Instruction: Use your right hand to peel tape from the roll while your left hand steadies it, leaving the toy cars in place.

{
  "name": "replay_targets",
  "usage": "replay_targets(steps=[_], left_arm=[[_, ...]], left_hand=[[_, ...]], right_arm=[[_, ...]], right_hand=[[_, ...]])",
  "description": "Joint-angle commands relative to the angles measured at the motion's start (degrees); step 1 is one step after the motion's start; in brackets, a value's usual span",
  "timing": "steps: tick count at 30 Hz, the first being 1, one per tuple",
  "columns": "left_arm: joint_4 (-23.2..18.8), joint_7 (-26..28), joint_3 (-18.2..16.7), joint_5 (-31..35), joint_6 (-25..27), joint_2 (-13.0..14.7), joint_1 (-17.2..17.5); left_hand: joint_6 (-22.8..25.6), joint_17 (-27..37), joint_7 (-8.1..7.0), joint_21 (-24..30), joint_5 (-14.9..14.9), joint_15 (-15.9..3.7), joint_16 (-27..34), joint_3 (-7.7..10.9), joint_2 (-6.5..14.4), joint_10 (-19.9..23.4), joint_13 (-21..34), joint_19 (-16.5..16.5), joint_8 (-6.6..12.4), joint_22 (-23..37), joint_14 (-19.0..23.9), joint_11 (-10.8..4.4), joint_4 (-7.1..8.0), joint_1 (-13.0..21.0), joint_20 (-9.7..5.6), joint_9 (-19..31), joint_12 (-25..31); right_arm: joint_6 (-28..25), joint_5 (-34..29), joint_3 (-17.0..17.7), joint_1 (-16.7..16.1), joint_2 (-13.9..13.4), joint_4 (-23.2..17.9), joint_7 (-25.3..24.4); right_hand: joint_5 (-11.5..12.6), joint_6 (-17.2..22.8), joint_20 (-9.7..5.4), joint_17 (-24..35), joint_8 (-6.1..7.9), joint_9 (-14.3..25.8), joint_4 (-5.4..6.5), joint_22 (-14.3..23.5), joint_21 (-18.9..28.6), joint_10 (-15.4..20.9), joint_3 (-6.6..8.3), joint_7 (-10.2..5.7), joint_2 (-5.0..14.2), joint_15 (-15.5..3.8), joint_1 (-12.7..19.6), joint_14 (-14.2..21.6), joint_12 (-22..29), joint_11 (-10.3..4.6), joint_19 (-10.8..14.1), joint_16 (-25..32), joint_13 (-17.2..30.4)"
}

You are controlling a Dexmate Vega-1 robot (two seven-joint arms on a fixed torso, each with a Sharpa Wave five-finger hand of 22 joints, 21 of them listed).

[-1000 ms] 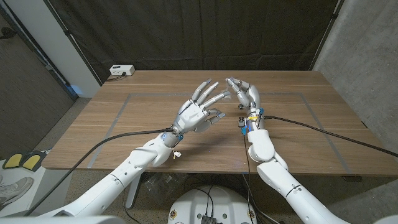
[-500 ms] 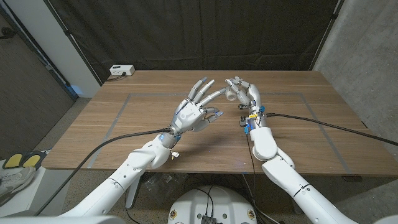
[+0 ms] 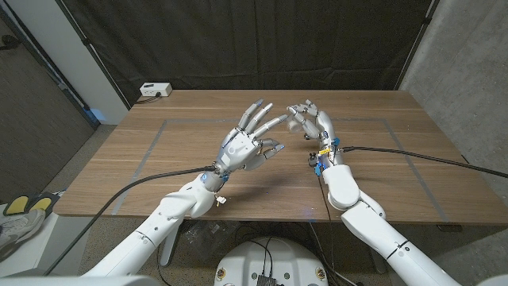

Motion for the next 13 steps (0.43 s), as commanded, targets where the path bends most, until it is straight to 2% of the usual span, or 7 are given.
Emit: replay_targets(steps=[1, 6, 13], left_arm=[[-1.0, 0.0, -2.7, 0.3, -1.0, 0.0, 2.1], [-0.7, 0.0, -4.5, 0.2, -0.2, -0.7, 2.9], [1.2, 0.0, -5.7, -0.3, 1.0, -0.9, 2.8]], left_hand=[[0.3, 0.1, 0.01, 0.1, -0.3, 0.10, -0.1, -0.22, 0.0, 0.5, 0.0, -7.8, -0.19, 0.0, 0.2, -0.08, 0.06, 0.1, 0.51, 0.0, -0.2], [0.1, 0.1, 0.05, 0.0, -0.5, 0.12, -0.2, -0.28, 0.0, 0.5, 0.0, -7.7, -0.31, 0.0, 0.3, -0.07, 0.09, 0.2, 0.51, 0.0, -0.3], [0.1, 0.1, -0.13, -0.1, -0.6, 0.18, -0.3, -0.37, 0.1, 0.5, 0.0, -7.6, -0.37, 0.0, 0.3, 0.03, 0.14, 0.2, 0.51, 0.1, -0.4]], right_arm=[[-4.9, -0.1, -0.3, -2.3, -2.4, -6.4, -1.1], [-5.2, -0.3, -0.7, -1.5, -2.0, -6.1, -1.6], [-3.7, 1.0, -2.3, 3.0, -0.3, -1.2, 0.0]], right_hand=[[0.3, 0.3, 0.35, -0.1, 0.56, 0.2, 0.52, 0.0, -0.4, -23.3, -0.03, -0.71, 0.48, 0.08, 0.0, 0.0, -8.1, 6.25, -8.0, 0.7, -21.8], [0.3, 0.2, 0.69, -0.3, 0.54, 0.1, 0.74, 0.0, -0.6, -22.3, 0.07, -0.72, 0.51, 0.10, -0.1, 0.4, -7.5, 6.10, -7.4, 1.1, -22.1], [0.2, 0.2, 0.51, -0.7, 0.55, -0.1, 1.03, 0.0, -0.9, -22.2, 0.19, -0.71, 0.48, -0.07, -0.1, 1.2, -7.4, 5.69, -6.3, 1.4, -22.5]])
